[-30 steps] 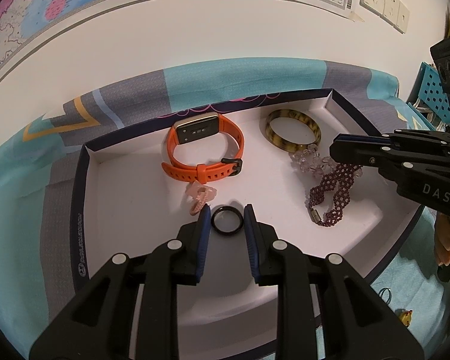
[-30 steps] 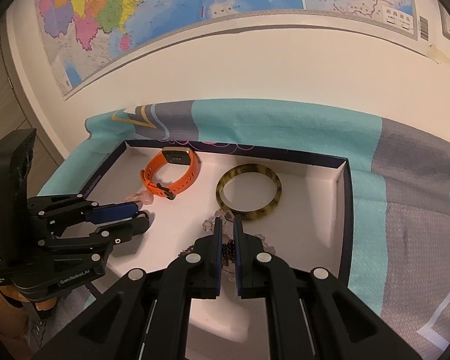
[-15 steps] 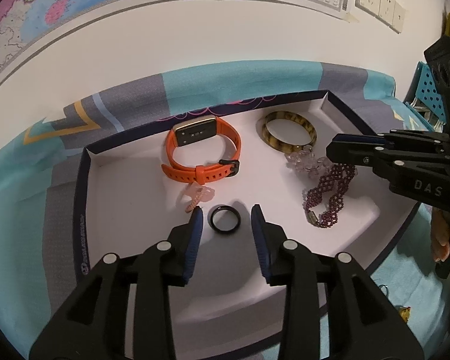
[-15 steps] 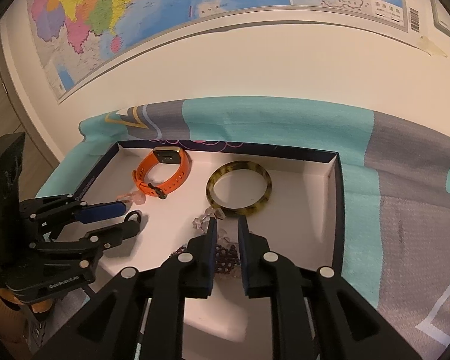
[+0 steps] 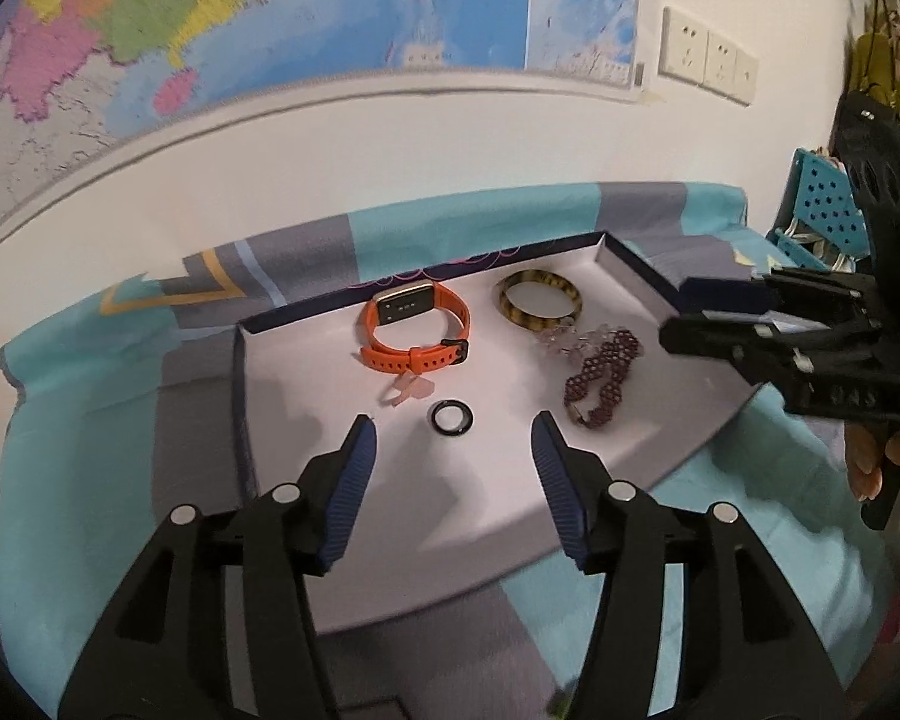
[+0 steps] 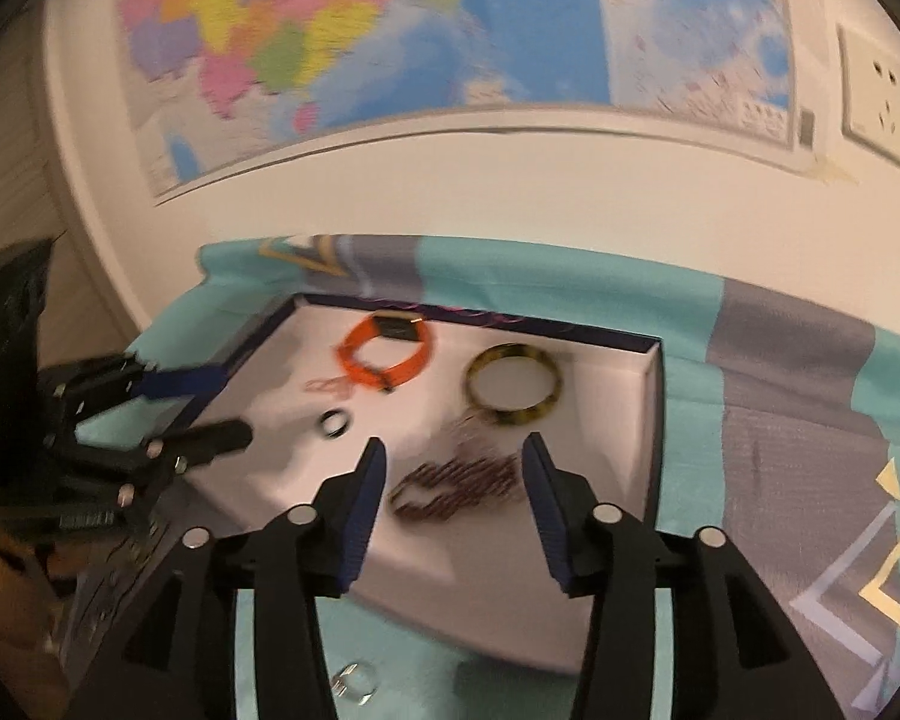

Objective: Organize jewelry
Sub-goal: 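Withdraw both tools toward the green bead bracelet and yellow pendant on the cloth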

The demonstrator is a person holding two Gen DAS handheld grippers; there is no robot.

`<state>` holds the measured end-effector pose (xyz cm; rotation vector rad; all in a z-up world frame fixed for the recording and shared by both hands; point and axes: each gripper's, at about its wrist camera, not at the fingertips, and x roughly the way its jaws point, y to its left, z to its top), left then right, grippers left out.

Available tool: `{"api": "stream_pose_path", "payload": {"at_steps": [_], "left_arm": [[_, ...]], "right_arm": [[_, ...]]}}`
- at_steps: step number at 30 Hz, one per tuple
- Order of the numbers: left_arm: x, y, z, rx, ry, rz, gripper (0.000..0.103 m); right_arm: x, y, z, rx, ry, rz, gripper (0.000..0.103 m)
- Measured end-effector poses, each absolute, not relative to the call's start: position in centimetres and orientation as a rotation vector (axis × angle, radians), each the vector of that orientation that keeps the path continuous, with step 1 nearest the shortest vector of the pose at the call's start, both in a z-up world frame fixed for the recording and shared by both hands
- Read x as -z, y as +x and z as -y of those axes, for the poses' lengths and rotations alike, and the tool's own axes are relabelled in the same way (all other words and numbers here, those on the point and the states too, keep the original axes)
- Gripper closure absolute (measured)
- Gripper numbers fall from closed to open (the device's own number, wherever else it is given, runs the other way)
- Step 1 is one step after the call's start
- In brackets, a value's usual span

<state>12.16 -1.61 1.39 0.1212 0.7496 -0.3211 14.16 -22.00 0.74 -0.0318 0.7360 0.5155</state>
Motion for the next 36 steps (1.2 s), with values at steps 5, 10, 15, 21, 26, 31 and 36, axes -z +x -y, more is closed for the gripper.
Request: {"api": "stream_pose_path", "payload": {"at_steps": [5,10,15,21,26,31,36], "left_arm": [[-2.4,9.2,0.4,0.328,0.134,-0.712,0.04],[-2.5,6.2,-1.5,0.3,0.144,-0.702,0.039],[-1.8,3.7,-2.3,0.323,0.12,-0.714,0.039],[0.0,1.5,-0.8,0.376,0.115,-0.755,0.04],[1.5,0.8,0.6,0.41,0.118,-0.796,0.043],[2.2,0.5,1.7,0.432,0.123,-0.814,0.046],[2.9,0.8,1.9,0.442,0.102,-0.847,0.054]], "right_arm": [[-0.7,10.5,21.8,-0.536,-0.082,-0.735,0.049],[0.8,7.3,21.6,-0.554,-0.098,-0.765,0.048],[2.7,5.1,21.8,-0.545,-0.098,-0.82,0.048],[3.9,2.8,22.1,-0.53,-0.097,-0.853,0.048],[4.7,1.8,22.2,-0.519,-0.089,-0.874,0.048],[5.1,1.2,21.9,-0.513,-0.092,-0.873,0.048],[5.2,1.2,21.5,-0.521,-0.094,-0.87,0.05]]}}
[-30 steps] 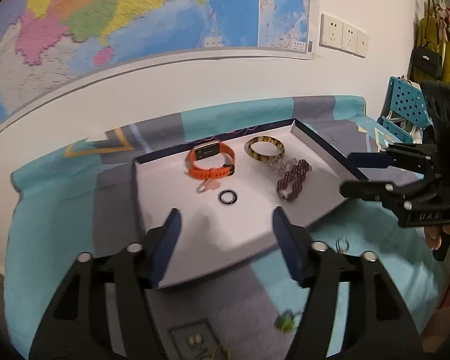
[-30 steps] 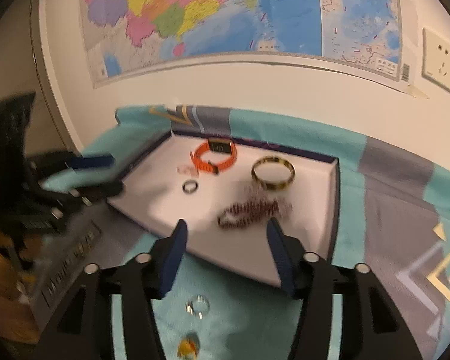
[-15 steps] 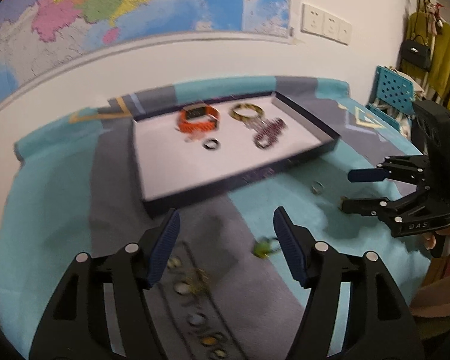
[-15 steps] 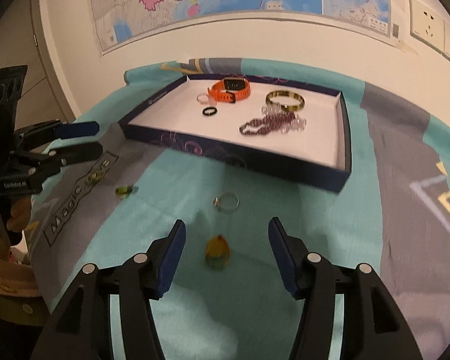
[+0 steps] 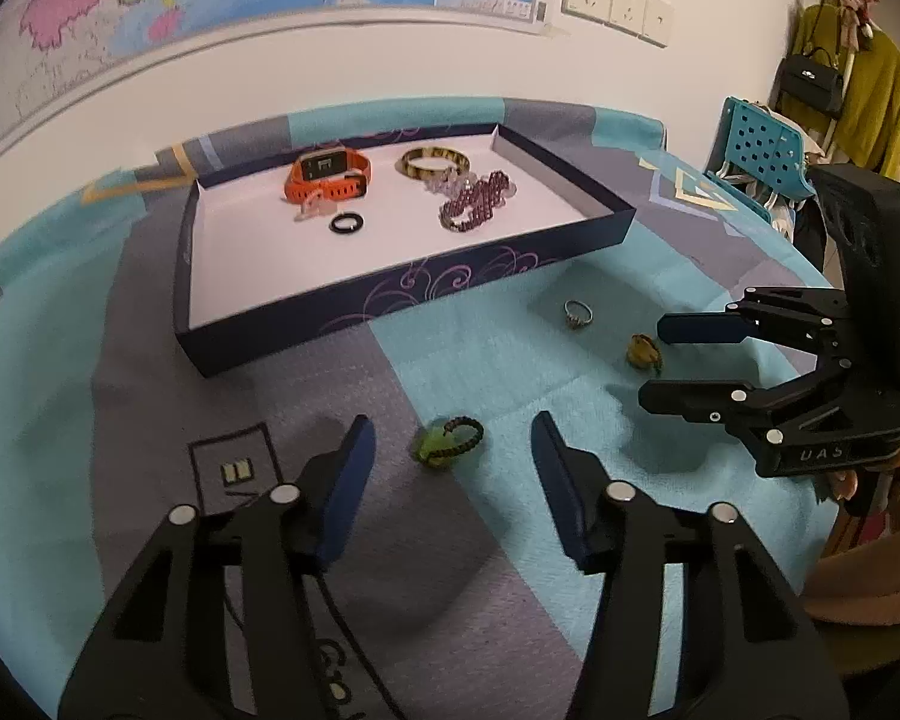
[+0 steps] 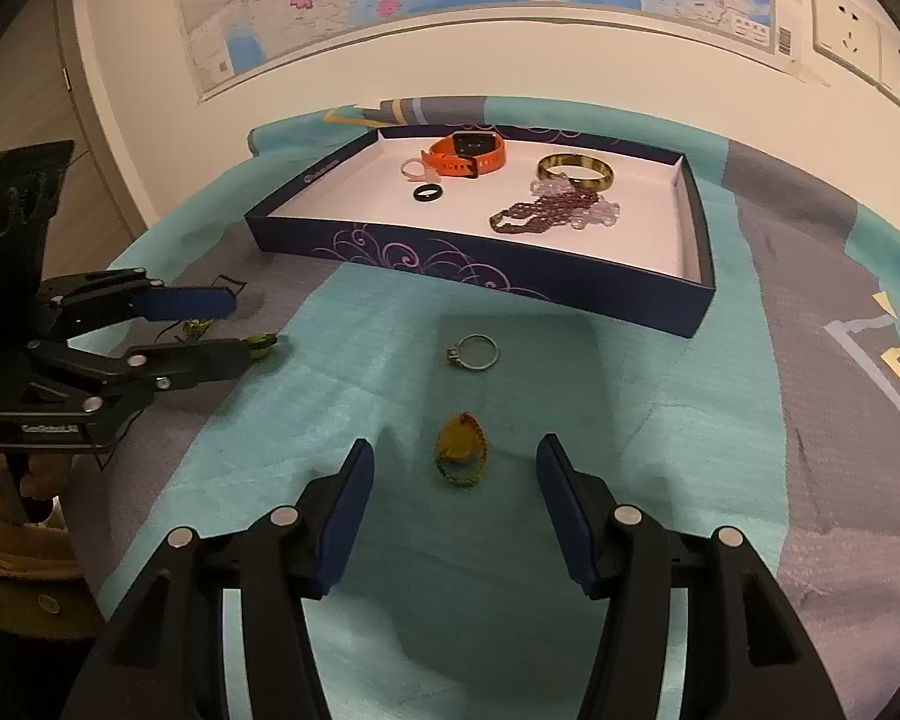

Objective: Organize jewelry
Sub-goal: 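Withdraw both tools toward the green bead bracelet and yellow pendant on the cloth, then grasp the yellow pendant with the right tool while the left tool grasps the green bead bracelet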

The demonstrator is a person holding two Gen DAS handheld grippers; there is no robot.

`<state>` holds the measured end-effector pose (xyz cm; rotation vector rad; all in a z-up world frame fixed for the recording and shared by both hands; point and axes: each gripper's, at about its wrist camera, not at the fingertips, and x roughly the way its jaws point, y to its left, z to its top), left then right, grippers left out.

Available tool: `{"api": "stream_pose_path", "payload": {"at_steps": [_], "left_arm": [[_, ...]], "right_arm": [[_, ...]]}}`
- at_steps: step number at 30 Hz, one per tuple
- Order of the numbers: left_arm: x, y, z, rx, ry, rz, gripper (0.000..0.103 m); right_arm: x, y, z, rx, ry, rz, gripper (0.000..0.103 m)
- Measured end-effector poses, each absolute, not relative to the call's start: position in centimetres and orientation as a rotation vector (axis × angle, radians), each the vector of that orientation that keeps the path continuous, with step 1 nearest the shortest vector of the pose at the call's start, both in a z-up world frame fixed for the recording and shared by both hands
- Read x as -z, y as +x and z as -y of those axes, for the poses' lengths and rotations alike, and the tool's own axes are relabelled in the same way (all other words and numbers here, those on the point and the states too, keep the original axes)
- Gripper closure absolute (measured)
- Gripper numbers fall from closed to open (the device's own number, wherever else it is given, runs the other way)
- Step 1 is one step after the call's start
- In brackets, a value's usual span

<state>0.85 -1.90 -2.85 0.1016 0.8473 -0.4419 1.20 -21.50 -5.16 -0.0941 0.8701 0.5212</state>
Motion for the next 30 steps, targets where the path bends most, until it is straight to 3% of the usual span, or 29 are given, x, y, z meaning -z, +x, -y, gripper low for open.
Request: {"api": "stream_pose_path", "payload": {"at_steps": [6,22,30], "left_arm": [[3.8,1.8,2.1,0.446,0.051,-0.898,0.067],[4.3,1.8,2.5,0.428,0.056,-0.902,0.067],[4.3,1.9,2.3,0.415,0.052,-0.898,0.072]], "right_arm": [[5.2,1.4,21.1,-0.532,-0.095,-0.868,0.055],[5.2,1.6,21.1,-0.533,-0.073,-0.867,0.057],[5.2,1.6,21.1,-0.523,-0.077,-0.867,0.061]]}}
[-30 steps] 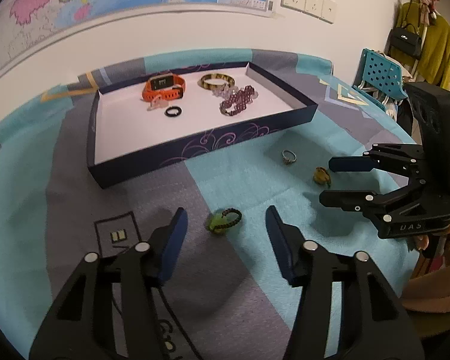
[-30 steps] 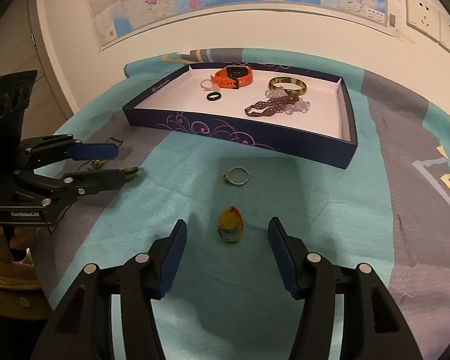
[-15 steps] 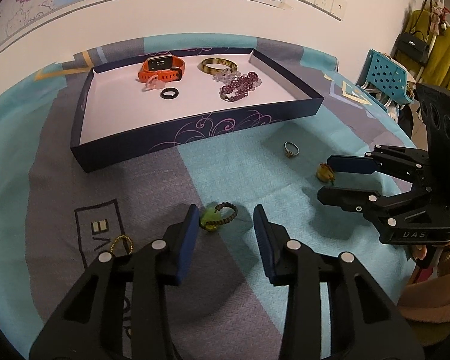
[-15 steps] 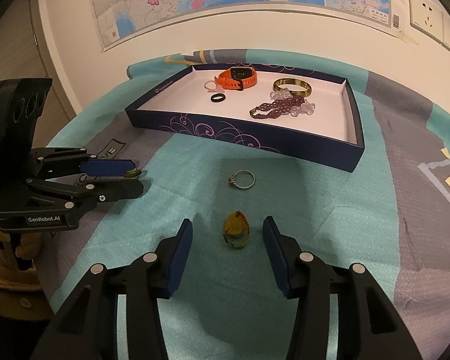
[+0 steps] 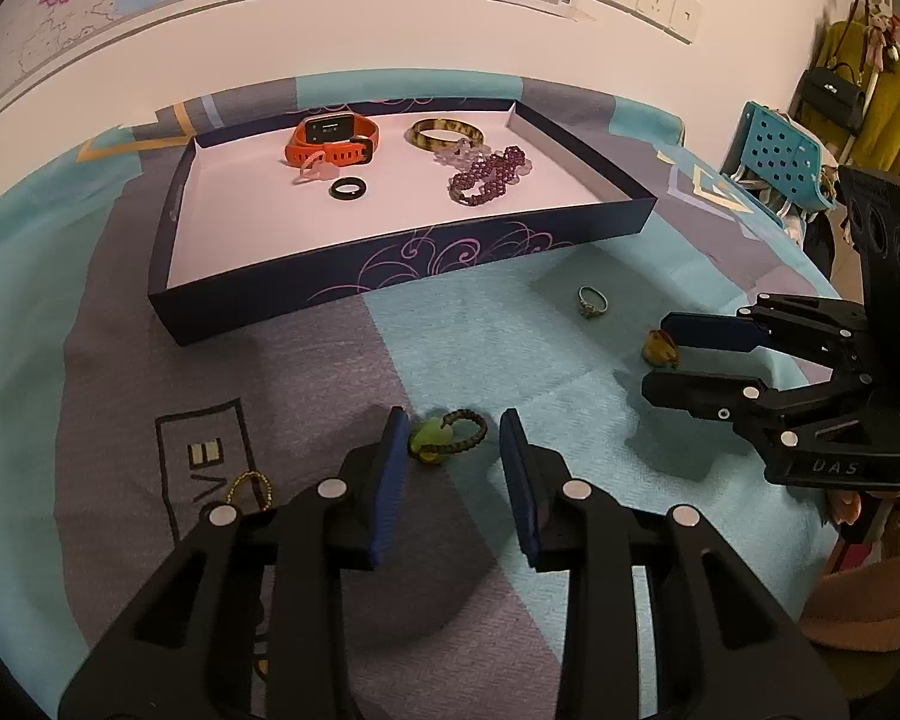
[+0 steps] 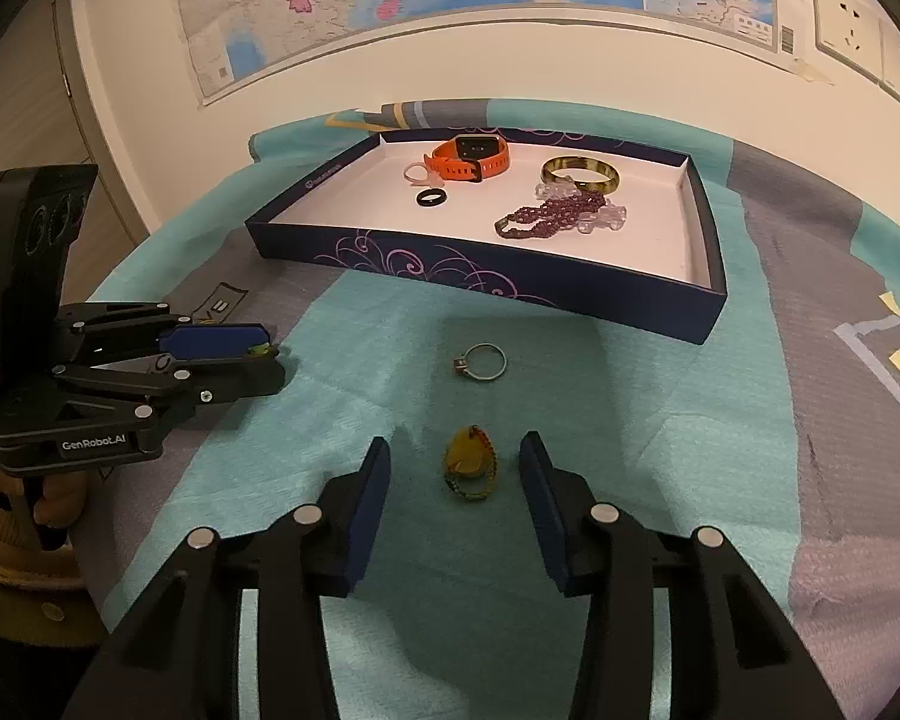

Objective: Organize jewelry
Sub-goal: 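Grasp the yellow pendant with the right tool while the left tool grasps the green bead bracelet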

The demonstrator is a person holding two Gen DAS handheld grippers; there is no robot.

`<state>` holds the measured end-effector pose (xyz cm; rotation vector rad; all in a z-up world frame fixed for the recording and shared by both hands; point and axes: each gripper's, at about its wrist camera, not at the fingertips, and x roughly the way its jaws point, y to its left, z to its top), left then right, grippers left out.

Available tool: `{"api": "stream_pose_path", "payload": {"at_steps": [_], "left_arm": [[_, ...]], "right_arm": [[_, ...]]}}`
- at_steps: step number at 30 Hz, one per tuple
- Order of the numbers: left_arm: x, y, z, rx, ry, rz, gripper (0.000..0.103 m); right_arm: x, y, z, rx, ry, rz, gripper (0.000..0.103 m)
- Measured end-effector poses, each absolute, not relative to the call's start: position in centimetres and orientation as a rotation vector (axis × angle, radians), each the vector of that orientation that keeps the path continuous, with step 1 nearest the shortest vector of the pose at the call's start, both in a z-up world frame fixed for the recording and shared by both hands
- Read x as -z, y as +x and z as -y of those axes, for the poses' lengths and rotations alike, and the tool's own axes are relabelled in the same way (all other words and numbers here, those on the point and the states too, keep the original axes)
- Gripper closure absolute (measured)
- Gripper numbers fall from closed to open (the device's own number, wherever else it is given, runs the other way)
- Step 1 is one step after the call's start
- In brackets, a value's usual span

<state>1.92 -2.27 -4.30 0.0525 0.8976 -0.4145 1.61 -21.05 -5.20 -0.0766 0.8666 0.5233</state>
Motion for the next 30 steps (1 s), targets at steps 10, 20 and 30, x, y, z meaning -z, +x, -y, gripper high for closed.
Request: {"api": "stream_pose_path", "payload": {"at_steps": [10,20,30], "left_arm": [[4.29,1.95,2.13,0.403,0.048,-0.894,0.077],[4.27,2.02,1.94,0.404,0.04,-0.893,0.078],[4.17,2.09,1.83,0.401,0.035,-0.89,0.079]], "right_arm": [[5.28,1.53,20.89,-0.511,-0.093,-0.864,0.072],[5.35,1.55,20.91,-0.499,-0.102,-0.862,0.089],[5.2,1.6,21.0,-0.49,-0.102,-0.855,0.089]]}}
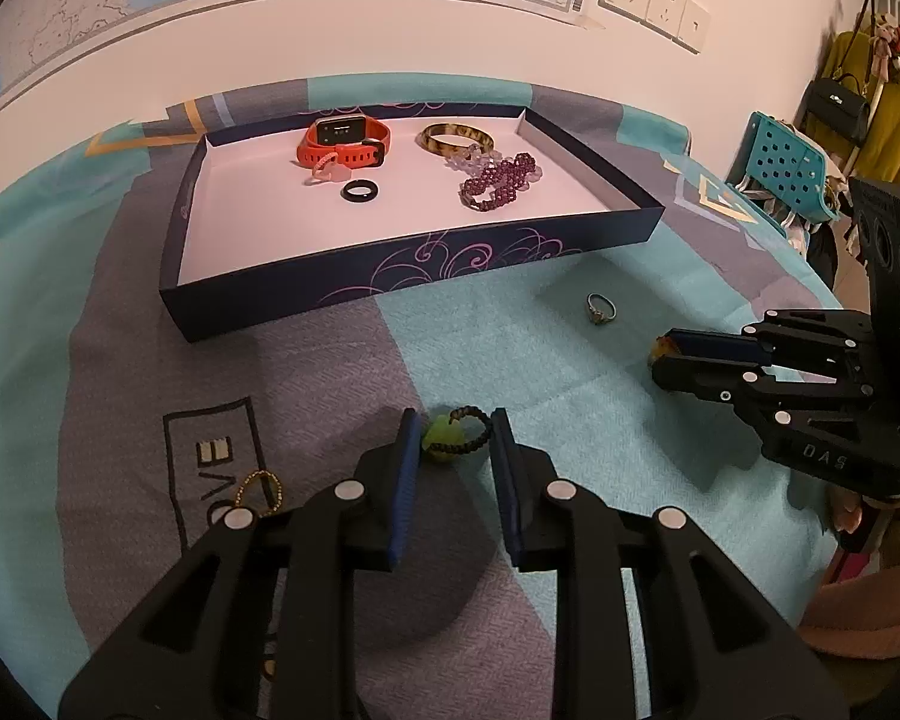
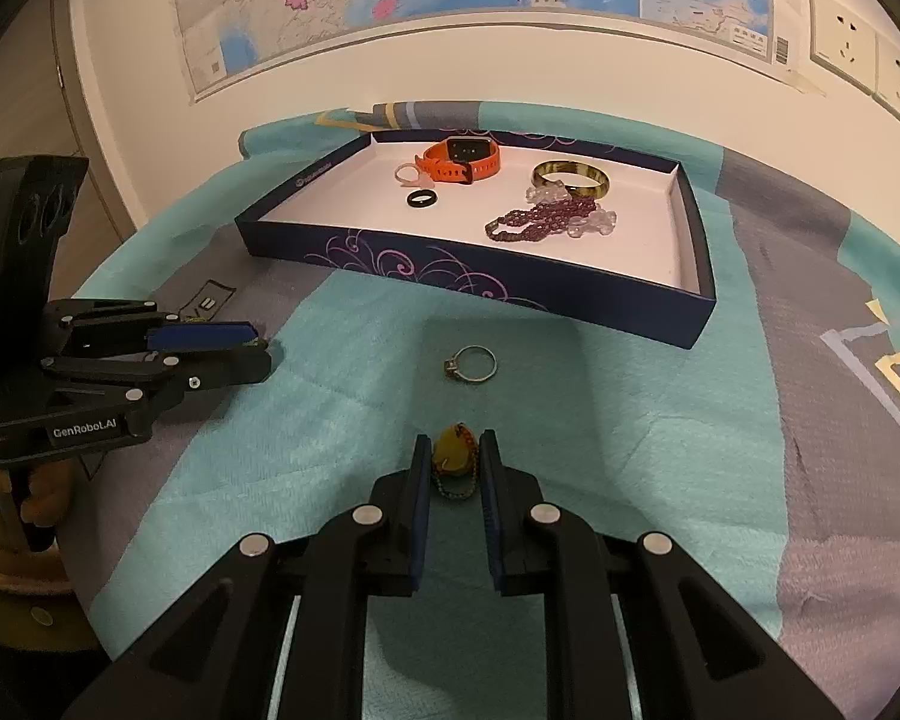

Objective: Organize jewelry

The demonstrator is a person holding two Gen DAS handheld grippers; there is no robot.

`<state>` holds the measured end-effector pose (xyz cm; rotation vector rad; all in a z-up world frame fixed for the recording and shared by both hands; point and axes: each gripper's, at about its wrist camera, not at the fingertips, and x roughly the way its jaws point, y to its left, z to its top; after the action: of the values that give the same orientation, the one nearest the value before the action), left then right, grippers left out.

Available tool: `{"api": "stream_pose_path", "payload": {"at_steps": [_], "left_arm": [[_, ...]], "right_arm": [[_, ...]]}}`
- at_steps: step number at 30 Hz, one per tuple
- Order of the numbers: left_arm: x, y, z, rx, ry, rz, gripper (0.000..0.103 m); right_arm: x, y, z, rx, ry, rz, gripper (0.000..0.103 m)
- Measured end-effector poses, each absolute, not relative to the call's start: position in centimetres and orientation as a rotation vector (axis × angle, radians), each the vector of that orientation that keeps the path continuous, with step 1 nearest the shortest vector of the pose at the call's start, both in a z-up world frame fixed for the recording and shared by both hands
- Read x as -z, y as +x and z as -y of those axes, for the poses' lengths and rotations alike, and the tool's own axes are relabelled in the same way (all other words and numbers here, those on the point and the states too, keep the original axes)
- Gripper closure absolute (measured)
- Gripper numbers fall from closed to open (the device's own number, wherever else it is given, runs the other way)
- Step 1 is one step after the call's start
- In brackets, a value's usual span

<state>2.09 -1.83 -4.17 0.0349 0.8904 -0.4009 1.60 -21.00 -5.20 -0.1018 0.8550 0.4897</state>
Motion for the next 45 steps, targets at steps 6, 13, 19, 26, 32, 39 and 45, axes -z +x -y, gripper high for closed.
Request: {"api": "stream_pose_path", "payload": {"at_steps": [6,13,19,26,32,39,45], "left_arm": [[4.1,2.1,1.7,0.401,0.028,-0.887,0.08],[4.1,2.1,1.7,0.4,0.025,-0.886,0.08],[3.8,2.0,1.4,0.398,0.017,-0.878,0.08],[3.3,1.9,1.3,0.397,0.013,-0.862,0.08],[2.7,1.9,1.2,0.395,0.011,-0.849,0.08],[2.0,2.0,1.1,0.399,0.004,-0.83,0.08],[1.6,2.1,1.1,0.403,0.001,-0.82,0.08]], "right_arm": [[4.8,1.6,21.2,-0.493,-0.082,-0.844,0.089],[4.8,1.6,21.4,-0.496,-0.07,-0.842,0.089],[4.5,1.6,21.3,-0.502,-0.064,-0.832,0.089],[4.1,1.7,21.3,-0.508,-0.059,-0.822,0.089],[3.7,1.9,21.2,-0.512,-0.055,-0.812,0.089],[3.2,2.2,20.9,-0.518,-0.058,-0.796,0.089],[2.8,2.4,20.8,-0.521,-0.06,-0.788,0.089]]}}
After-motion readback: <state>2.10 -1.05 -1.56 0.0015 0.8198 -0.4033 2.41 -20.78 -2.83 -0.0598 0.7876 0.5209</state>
